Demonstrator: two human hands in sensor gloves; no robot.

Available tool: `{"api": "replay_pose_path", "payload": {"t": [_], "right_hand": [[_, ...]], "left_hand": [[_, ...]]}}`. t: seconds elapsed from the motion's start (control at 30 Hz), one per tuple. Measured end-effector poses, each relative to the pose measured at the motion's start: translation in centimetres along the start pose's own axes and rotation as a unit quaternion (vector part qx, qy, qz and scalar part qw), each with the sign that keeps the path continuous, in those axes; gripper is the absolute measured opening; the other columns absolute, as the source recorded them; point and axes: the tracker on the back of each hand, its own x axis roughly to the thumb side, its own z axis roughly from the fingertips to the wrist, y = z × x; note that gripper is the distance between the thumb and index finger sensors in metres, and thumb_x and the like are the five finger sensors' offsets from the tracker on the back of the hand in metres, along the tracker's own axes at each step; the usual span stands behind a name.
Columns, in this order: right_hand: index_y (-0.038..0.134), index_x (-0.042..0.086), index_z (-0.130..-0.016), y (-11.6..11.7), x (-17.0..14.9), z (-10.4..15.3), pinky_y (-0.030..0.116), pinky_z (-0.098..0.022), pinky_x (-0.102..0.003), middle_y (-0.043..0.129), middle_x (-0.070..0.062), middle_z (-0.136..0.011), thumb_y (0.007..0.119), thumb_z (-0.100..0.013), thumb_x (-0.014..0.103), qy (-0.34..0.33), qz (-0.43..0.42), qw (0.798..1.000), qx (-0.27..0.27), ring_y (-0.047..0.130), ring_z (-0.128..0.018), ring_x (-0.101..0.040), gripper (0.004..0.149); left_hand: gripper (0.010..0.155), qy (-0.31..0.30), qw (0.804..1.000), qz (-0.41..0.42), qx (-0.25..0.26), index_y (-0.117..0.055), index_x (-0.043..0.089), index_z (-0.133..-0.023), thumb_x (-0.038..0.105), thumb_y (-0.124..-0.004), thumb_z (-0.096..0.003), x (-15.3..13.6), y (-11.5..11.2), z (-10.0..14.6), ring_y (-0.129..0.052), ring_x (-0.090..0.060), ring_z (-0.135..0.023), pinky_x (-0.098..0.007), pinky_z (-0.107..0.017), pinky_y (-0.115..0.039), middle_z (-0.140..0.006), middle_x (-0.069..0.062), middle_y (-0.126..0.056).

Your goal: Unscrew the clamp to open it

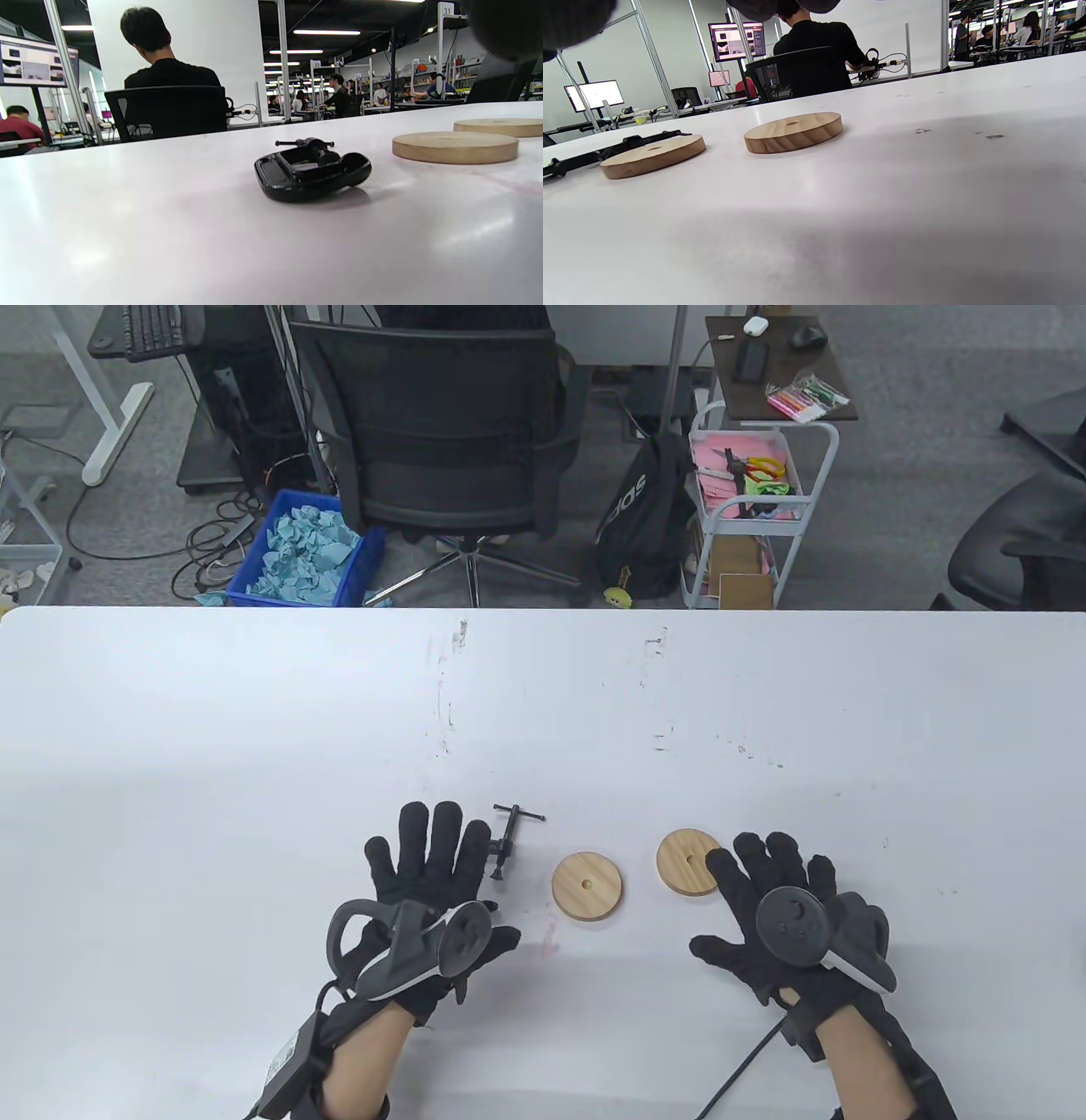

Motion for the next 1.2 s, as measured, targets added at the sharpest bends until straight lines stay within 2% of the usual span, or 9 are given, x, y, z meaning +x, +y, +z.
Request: {"api": "replay_pose_path", "payload": {"t": [0.23,1.2], "right_hand": [[0.028,0.041,-0.108,0.59,0.36,-0.20,0.017,-0.067,-0.073,0.018,0.002,-0.114,0.063,-0.028,0.084,0.001,0.015,1.000,0.022,0.015,-0.109,-0.045,0.097],[0.029,0.038,-0.108,0.59,0.40,-0.31,0.015,-0.068,-0.072,0.019,0.000,-0.113,0.066,-0.031,0.080,0.022,0.029,0.999,0.020,0.015,-0.108,-0.045,0.095]], "left_hand": [[0.112,-0.009,1.000,0.002,-0.018,-0.012,0.031,-0.111,0.088,-0.068,-0.0319,-0.02,-0.14,-0.04,-0.001,-0.053,-0.106,-0.081,-0.068,-0.027,-0.114,-0.013,0.007],[0.111,-0.016,0.999,-0.002,-0.040,-0.012,0.031,-0.111,0.085,-0.070,-0.0330,0.34,-0.31,-0.19,-0.002,-0.053,-0.105,-0.079,-0.069,-0.026,-0.114,-0.014,0.006]]}}
